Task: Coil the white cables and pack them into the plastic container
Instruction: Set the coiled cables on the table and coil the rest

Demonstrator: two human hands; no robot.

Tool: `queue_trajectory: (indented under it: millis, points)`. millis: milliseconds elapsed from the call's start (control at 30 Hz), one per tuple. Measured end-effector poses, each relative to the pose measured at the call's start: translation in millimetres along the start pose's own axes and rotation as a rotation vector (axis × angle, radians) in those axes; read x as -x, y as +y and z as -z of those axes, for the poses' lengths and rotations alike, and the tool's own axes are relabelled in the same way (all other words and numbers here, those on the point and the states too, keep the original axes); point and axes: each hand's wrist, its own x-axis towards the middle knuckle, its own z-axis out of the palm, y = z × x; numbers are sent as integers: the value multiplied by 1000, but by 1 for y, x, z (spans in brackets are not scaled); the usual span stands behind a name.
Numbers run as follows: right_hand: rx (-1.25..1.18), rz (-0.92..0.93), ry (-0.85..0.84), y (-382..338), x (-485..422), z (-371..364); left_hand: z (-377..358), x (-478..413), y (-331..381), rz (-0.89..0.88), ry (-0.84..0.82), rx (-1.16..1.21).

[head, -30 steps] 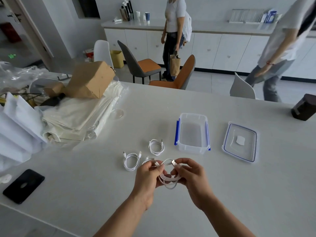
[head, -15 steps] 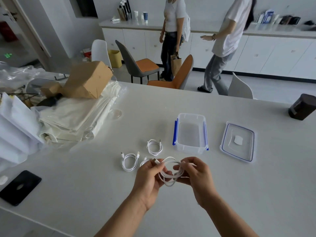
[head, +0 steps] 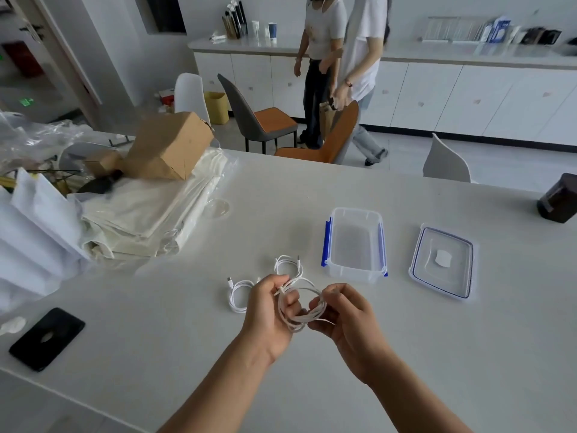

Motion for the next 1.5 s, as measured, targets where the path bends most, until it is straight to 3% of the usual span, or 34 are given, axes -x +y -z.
queue_trajectory:
  millis: [133,400,467,667,767,867,1000,1100,1233,1400,1500]
  points:
    - [-31,-22,13,-9,-1,10,6,11,-3,47,-258,229]
    - [-161,-70,6,-7,-1,17,23,8,-17,-31,-498,338]
    - [-200,-70,-13,-7,-1,17,21,8,-20,-93,-456,325]
    - [-190,-66,-67,-4,3,13,3,3,-15,-198,-118,207]
    - [2,-1,-60,-8,7,15,-1,7,-13,-231,-70,95]
    - [264,74,-101,-15,5,22,-6,11,-12,-194,-123,16]
    - [962,527,-88,-24,-2,26,-10,17,-14,-168,-179,-76]
    - [1159,726,-32,-26,-4,23,-10,20,-12,-168,-184,-131]
    - [985,708,-56,-23,0,20,-6,20,-9,-153,-226,-242]
    - [429,358,75,-23,8,14,0,18,-12,-199,-252,-352]
    - [386,282,25,-25,12,12,2,17,-17,-194,-219,-336]
